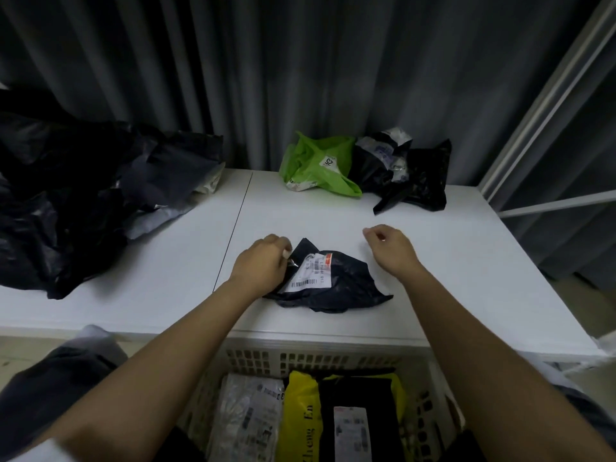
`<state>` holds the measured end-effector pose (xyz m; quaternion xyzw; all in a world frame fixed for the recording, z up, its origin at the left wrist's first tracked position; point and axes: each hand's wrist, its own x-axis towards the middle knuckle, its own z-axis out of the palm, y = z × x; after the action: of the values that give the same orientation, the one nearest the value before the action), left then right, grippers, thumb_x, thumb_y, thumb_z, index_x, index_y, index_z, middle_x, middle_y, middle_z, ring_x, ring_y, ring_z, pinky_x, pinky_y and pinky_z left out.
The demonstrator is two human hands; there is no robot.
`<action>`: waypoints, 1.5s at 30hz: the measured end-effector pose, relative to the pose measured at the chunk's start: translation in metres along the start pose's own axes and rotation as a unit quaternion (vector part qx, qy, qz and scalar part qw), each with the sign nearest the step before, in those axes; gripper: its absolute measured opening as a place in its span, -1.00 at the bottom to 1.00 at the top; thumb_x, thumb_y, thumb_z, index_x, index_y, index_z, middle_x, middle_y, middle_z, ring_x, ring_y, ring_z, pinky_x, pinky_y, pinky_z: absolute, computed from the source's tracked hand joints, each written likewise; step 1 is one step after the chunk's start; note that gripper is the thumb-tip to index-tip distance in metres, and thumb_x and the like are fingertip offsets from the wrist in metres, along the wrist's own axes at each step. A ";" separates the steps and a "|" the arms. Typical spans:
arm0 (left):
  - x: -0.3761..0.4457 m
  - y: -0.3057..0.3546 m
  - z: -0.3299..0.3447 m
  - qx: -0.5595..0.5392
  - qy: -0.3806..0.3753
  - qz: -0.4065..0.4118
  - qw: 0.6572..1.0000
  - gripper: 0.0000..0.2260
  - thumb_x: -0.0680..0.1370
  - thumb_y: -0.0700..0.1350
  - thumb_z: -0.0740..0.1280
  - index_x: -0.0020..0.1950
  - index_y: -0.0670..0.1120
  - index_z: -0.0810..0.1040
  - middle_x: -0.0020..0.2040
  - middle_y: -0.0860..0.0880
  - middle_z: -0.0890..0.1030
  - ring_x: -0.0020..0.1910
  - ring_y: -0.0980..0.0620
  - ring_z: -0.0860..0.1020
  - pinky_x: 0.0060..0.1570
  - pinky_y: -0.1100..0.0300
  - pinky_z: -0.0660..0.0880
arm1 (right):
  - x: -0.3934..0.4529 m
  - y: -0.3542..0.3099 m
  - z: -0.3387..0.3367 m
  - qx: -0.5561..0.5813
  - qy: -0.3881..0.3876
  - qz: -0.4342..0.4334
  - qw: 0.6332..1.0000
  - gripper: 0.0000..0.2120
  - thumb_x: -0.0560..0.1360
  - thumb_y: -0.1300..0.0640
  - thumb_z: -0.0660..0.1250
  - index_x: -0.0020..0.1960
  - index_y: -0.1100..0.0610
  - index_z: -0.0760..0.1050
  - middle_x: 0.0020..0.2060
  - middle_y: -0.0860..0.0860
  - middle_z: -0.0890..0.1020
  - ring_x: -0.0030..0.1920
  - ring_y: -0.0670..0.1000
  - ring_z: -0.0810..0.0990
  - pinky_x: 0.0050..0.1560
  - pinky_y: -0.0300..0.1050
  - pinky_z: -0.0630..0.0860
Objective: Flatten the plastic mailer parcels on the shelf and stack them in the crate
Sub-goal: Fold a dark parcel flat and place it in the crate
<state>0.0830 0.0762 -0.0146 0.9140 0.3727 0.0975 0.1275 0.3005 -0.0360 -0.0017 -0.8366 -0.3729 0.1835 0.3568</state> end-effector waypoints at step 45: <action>0.007 0.032 0.078 -0.085 -0.116 -0.105 0.984 -0.49 0.66 0.15 -0.16 0.57 0.04 -0.17 0.58 -0.02 -0.19 0.54 -0.03 -0.25 0.47 -0.10 -0.29 | -0.016 0.023 0.070 -0.408 -0.077 -0.126 0.901 -0.29 0.48 -0.12 -0.40 0.54 0.01 0.12 0.53 0.08 0.15 0.53 0.14 0.01 0.45 0.30 -0.15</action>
<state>0.1304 0.0468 -0.0785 0.8609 0.4392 0.0083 0.2565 0.2613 -0.0265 -0.0652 -0.8383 -0.5436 0.0329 -0.0261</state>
